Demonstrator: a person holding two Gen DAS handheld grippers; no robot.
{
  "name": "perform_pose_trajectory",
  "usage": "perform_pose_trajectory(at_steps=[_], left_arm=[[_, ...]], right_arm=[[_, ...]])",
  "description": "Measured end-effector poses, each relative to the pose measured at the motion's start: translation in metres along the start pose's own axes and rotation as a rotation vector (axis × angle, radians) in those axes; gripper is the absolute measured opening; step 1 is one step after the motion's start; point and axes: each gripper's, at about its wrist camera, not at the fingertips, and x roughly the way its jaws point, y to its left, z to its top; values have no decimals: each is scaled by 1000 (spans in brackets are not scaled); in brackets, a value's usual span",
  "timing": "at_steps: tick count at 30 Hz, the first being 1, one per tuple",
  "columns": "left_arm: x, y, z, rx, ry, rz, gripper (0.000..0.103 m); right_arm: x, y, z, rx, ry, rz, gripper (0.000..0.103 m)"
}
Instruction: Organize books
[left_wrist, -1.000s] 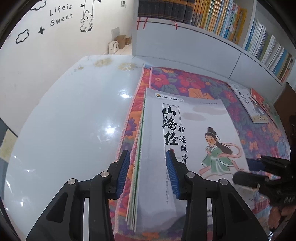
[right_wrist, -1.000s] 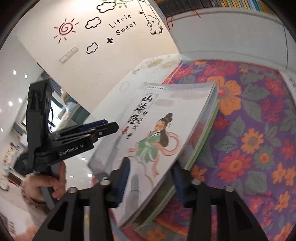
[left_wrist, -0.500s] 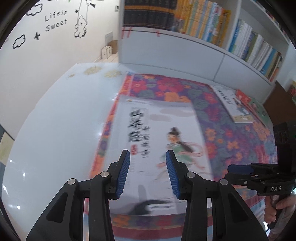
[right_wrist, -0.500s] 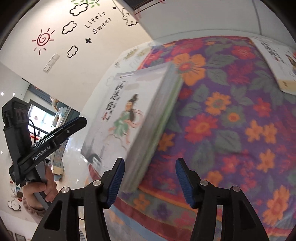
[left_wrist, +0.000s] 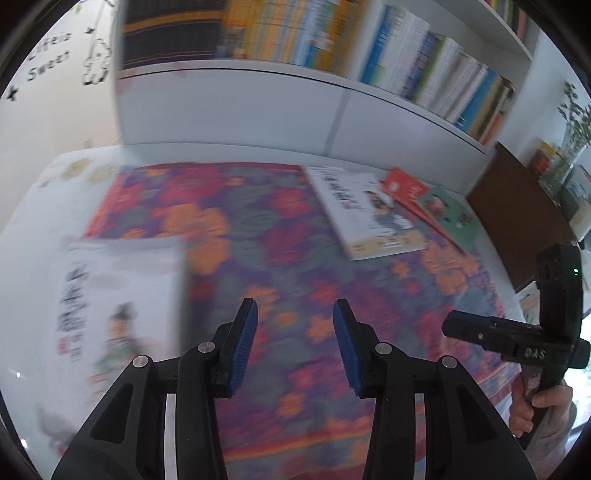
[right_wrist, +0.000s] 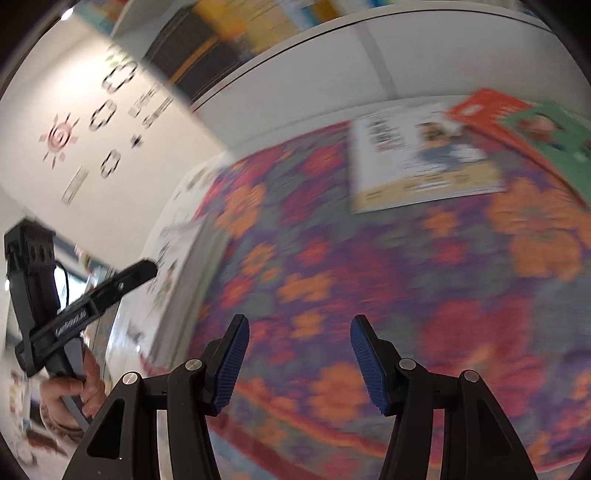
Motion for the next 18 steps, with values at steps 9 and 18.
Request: perform_pose_trajectory(at_steps=[9, 18], left_arm=[[72, -88, 5, 65, 74, -96, 40], [113, -103, -19, 70, 162, -132, 40]], right_arm=[[-44, -152, 35, 275, -109, -56, 55], [-55, -263, 68, 591, -229, -54, 52]])
